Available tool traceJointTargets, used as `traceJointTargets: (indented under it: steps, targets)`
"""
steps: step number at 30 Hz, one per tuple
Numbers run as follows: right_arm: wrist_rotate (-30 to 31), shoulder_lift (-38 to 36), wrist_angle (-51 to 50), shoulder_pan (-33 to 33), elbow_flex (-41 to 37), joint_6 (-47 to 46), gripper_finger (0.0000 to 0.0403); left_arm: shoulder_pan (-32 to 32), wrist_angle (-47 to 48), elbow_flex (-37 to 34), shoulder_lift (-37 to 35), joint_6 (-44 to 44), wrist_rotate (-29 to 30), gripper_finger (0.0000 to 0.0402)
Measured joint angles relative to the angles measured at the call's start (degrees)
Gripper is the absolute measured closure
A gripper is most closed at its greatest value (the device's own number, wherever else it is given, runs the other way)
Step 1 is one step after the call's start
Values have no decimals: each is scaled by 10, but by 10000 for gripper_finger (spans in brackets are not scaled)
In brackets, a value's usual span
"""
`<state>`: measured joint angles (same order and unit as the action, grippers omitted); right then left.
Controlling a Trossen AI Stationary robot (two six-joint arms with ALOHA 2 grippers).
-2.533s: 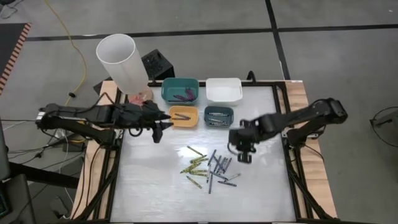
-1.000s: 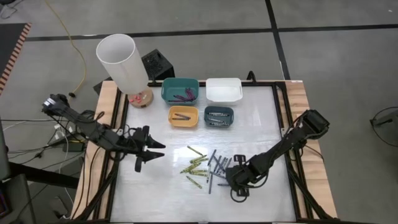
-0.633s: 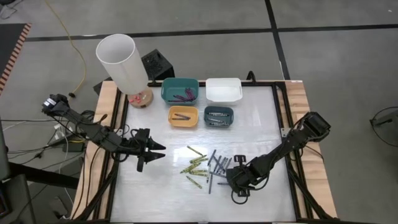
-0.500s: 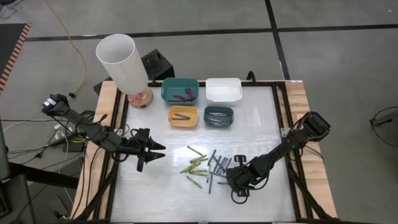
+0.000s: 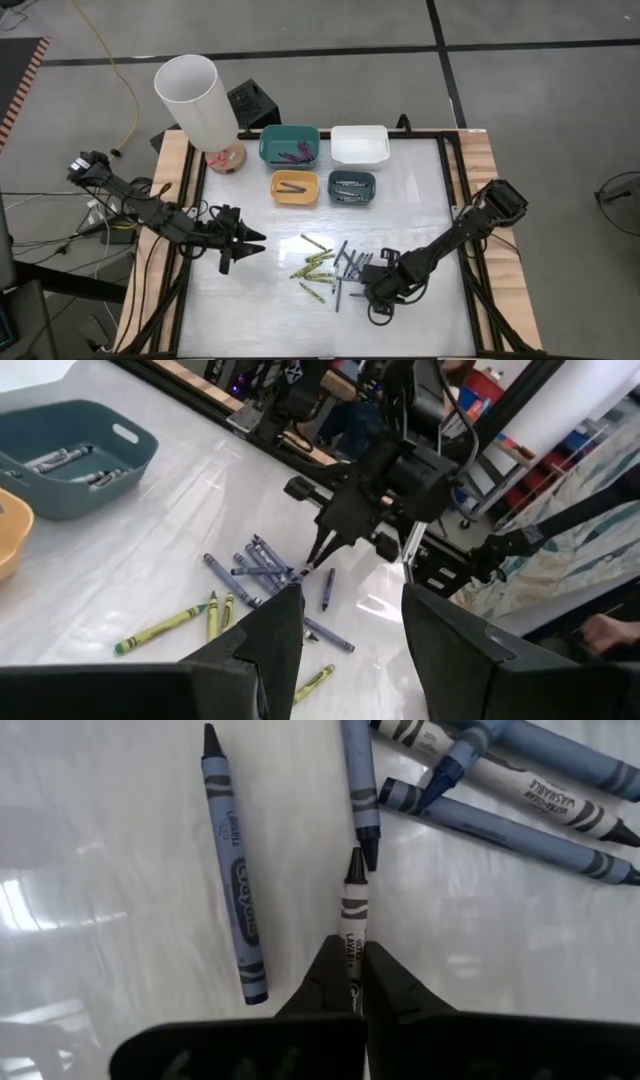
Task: Sort crayons
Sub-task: Put the black crayon into the blue bin
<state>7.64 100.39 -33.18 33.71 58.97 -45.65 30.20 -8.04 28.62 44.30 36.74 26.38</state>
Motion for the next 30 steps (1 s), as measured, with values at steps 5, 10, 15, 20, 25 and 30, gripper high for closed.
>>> traceJointTargets:
  steps: [5, 10, 15, 20, 25, 30]
  targets:
    - [1, 4, -47, -4, 39, -2, 401, 0, -11, 0, -16, -9, 0, 242]
    - [11, -1, -85, -13, 78, -9, 402, 0, -11, 0, -40, -31, 1, 242]
    - [19, -1, -104, -31, 113, -6, 402, 0, -9, 0, -69, -49, 4, 242]
    - [30, -2, -140, -58, 160, 9, 402, 0, -6, 0, -101, -56, 7, 242]
    - [31, -2, -191, -95, 234, 69, 403, 0, -4, 0, -129, -67, 11, 242]
    - [31, -3, -256, -150, 303, 157, 403, 0, -4, 0, -145, -89, 43, 242]
